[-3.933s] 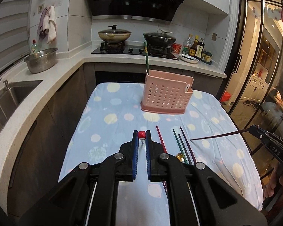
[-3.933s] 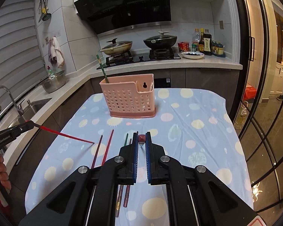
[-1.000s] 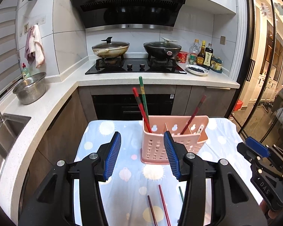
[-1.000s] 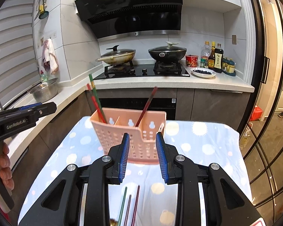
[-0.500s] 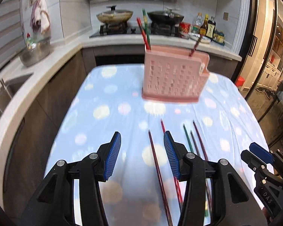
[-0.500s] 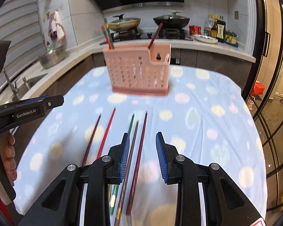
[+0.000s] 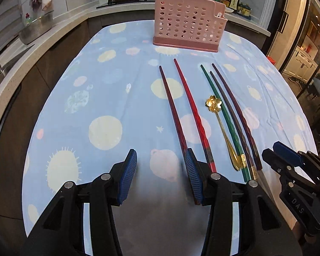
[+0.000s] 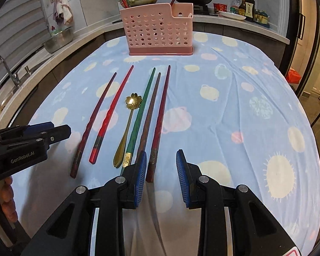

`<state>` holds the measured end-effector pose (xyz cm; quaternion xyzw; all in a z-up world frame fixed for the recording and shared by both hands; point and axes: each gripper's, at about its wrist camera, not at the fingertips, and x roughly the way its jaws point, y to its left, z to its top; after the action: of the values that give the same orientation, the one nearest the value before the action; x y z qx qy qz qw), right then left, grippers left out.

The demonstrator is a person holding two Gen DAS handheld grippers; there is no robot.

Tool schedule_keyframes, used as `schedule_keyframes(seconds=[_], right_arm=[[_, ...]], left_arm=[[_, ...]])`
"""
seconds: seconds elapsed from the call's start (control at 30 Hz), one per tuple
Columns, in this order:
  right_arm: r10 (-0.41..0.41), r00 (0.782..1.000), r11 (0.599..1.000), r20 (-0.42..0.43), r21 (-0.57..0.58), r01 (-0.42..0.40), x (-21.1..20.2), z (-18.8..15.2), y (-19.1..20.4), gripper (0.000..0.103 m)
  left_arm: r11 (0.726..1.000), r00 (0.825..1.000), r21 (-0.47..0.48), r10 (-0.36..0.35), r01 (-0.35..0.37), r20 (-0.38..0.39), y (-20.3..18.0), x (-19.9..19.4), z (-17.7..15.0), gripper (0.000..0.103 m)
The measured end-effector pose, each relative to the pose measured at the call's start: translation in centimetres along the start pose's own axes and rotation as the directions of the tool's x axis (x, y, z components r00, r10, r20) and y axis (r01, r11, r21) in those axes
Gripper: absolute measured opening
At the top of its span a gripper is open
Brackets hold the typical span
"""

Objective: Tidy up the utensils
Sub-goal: 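Close the right gripper on a dark-red chopstick while the left gripper grasps another dark-red chopstick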

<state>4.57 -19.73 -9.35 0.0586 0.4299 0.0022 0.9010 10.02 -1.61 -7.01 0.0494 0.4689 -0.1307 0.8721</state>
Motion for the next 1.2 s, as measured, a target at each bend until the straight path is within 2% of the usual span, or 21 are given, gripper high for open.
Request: schedule_keyframes(seconds=[0.37, 0.7, 1.07, 1.2], right_arm=[[0.000, 1.000, 1.000, -0.023, -0.006, -0.001, 1.4, -0.3, 0.3, 0.025], [-0.017, 1.000, 1.000, -0.022, -0.002, 0.017, 1.4, -0.7, -0.7, 0.007], [-0.015, 1.000, 1.000, -0.023, 0.006, 0.015, 1.2, -1.0, -1.1, 0.007], [-0.015, 1.000, 1.000, -0.023, 0.008, 0.016, 1.2, -1.0, -1.1, 0.007]], left_arm=[[1.000, 1.000, 0.001, -0.007, 0.007, -0.019, 0.0, -0.3, -1.3, 0.045], [0.999, 0.998, 0.021, -0.047, 0.048, -0.031, -1.2, -0.5, -1.8, 0.045], [0.998, 0.996, 0.032, -0.056, 0.058, -0.069, -1.8, 0.9, -2.6, 0.044], [0.998, 0.997, 0.042, -0.050, 0.052, -0.060, -1.9, 0.9, -2.8, 0.041]])
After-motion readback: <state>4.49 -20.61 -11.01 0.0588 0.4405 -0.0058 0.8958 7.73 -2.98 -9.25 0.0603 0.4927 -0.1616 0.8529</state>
